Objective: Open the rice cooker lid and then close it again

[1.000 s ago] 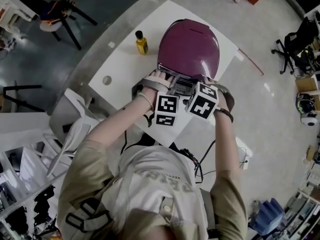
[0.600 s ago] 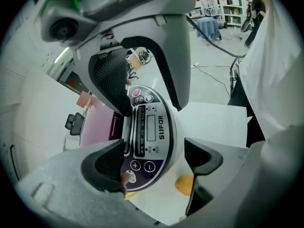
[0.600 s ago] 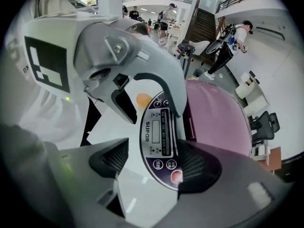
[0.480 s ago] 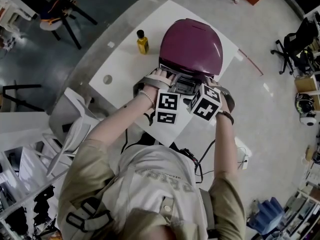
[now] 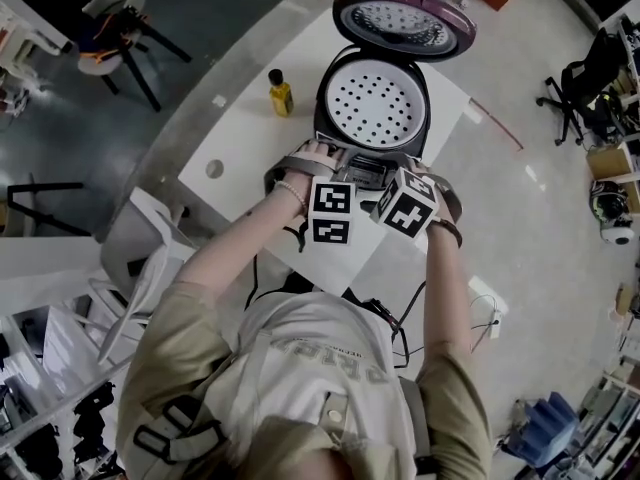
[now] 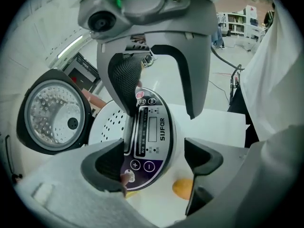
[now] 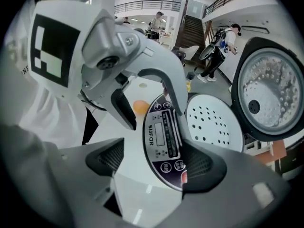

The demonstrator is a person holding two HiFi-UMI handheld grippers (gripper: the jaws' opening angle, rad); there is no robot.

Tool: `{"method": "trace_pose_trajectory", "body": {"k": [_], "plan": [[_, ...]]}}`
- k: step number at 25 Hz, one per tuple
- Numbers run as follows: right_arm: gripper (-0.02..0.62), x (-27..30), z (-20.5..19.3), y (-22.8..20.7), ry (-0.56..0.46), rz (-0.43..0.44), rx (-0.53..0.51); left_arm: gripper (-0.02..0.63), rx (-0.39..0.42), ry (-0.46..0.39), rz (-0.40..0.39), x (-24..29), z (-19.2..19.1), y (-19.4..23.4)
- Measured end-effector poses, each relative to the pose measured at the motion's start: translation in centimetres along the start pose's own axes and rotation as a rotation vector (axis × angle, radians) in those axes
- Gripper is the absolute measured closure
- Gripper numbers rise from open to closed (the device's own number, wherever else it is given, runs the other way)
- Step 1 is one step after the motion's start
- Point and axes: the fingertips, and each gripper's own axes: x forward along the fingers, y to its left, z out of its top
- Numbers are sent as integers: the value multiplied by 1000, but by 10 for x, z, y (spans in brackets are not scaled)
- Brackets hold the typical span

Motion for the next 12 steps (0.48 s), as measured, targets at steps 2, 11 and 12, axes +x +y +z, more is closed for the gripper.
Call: {"method": "trace_pose_trajectory", "body": {"k": [2,11,12], "plan": [[215,-1,1,-1,-12,-4,4,198,0,-3,4,-1,0,1],[215,2,2,-4,-63,-40,10,198,-35,-31,-2,2,0,3],[215,2,2,-4,-72,-45,12,197,-46,-37,-8,2,0,3]]}}
